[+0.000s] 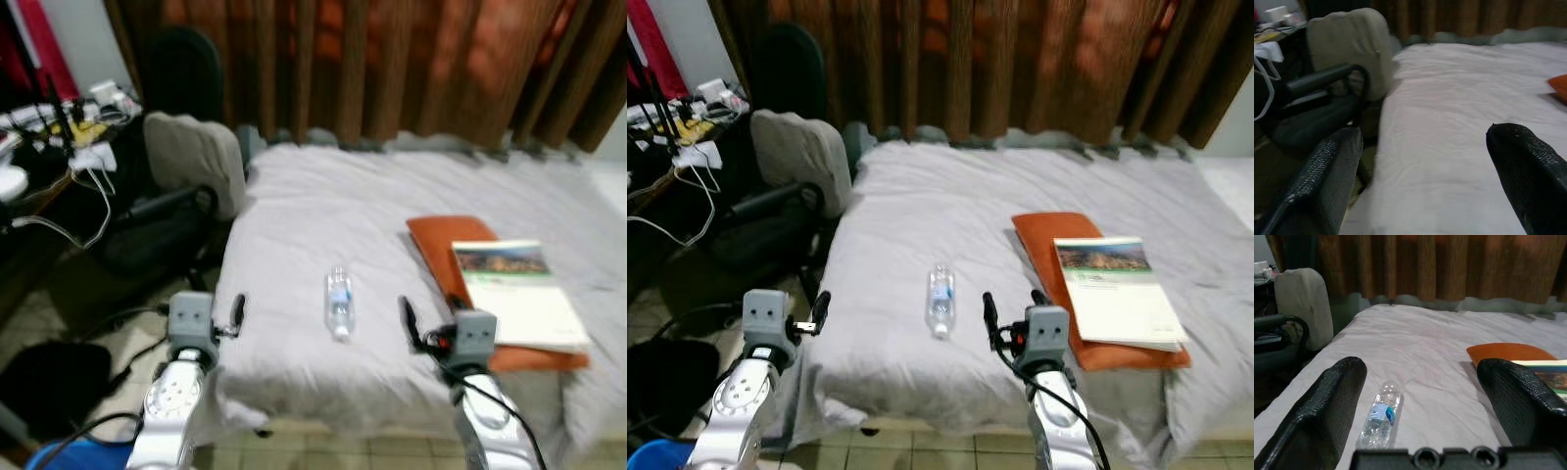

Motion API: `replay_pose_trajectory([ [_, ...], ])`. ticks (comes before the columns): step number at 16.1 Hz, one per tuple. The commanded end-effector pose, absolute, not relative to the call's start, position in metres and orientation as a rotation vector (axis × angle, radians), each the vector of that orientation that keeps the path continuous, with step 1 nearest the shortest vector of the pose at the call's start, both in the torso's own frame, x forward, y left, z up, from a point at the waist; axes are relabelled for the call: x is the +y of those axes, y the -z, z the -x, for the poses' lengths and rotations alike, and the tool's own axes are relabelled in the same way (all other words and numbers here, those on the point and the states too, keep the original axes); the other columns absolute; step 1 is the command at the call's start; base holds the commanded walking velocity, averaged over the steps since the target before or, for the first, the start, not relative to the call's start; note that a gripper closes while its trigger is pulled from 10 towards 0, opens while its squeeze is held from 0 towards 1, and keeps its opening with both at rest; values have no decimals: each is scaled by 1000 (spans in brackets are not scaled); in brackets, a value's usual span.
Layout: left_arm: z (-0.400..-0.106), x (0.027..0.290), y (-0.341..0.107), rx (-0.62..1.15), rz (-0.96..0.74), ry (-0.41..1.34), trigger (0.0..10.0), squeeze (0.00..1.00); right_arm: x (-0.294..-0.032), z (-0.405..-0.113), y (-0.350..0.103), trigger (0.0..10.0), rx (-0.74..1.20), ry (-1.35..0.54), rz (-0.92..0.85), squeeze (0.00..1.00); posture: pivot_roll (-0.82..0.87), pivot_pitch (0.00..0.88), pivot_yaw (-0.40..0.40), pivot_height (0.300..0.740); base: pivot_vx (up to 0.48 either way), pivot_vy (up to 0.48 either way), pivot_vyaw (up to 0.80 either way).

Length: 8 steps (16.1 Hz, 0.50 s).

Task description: Clean up the room

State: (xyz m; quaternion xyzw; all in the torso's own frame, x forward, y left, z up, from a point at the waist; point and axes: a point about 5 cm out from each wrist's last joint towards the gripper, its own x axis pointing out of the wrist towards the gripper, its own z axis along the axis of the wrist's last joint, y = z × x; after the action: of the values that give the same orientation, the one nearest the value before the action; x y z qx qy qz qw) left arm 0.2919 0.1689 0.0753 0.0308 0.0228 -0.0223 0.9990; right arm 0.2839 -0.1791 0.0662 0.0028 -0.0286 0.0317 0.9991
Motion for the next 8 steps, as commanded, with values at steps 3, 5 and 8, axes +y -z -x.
replay_pose_trajectory([
  [3, -295, 155, -77, 47, -89, 94, 10000, 0, -188, -283, -62, 10000, -11, -41, 7, 1000, 3, 0, -31, 740, 402, -177, 640],
  [5, -295, 152, -75, 52, -98, 117, 10000, 0, -186, -284, -60, 10000, 9, -48, 18, 0, 1, 0, -31, 740, 330, -343, 225],
  [8, -297, 150, -73, 72, -77, 157, 10000, 0, -186, -284, -60, 10000, 9, -49, 18, 0, 0, 0, -31, 740, 308, -352, 0],
])
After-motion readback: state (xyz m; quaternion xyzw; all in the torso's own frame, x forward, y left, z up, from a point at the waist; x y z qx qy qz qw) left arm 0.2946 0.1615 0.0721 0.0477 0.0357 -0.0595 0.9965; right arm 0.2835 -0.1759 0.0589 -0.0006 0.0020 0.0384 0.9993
